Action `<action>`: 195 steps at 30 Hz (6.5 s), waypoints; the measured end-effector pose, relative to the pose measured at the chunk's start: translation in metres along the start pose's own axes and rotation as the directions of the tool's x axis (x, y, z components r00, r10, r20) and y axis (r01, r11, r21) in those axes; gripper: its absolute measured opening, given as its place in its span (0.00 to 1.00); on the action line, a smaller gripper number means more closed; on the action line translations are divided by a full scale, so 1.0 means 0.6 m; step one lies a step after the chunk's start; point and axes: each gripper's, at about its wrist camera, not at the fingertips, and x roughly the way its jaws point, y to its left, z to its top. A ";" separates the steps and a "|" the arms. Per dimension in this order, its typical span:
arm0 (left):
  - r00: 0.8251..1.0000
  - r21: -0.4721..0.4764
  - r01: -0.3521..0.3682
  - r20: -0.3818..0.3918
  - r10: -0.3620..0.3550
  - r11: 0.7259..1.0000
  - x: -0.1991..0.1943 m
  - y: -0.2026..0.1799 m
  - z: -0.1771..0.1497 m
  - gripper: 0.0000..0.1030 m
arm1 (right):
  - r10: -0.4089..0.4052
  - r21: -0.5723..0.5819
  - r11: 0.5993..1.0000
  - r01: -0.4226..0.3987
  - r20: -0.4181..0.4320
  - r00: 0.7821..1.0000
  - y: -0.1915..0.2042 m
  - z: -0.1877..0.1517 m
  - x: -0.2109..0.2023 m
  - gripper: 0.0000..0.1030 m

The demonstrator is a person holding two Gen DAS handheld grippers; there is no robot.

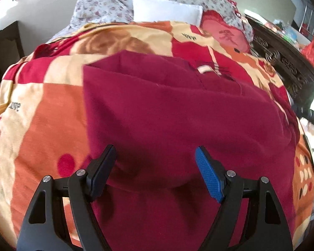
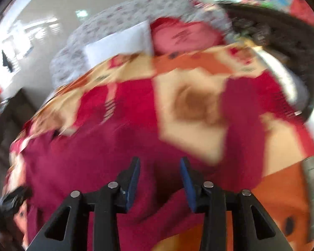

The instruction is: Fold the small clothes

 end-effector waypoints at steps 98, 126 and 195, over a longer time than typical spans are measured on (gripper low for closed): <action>0.990 -0.225 0.078 0.136 -0.048 0.971 -0.092 0.139 0.013 0.76 | 0.669 -0.115 0.704 -0.701 -0.224 0.708 0.338 -0.023 -0.019 0.36; 0.995 -0.129 0.078 0.068 -0.070 0.989 -0.039 0.049 0.072 0.09 | 0.281 -0.153 0.949 -0.276 0.010 0.960 0.020 -0.109 -0.115 0.07; 0.992 -0.192 0.111 0.082 -0.097 0.975 -0.042 0.095 0.079 0.09 | 0.252 0.064 0.965 -0.252 0.012 0.968 0.022 -0.073 -0.079 0.28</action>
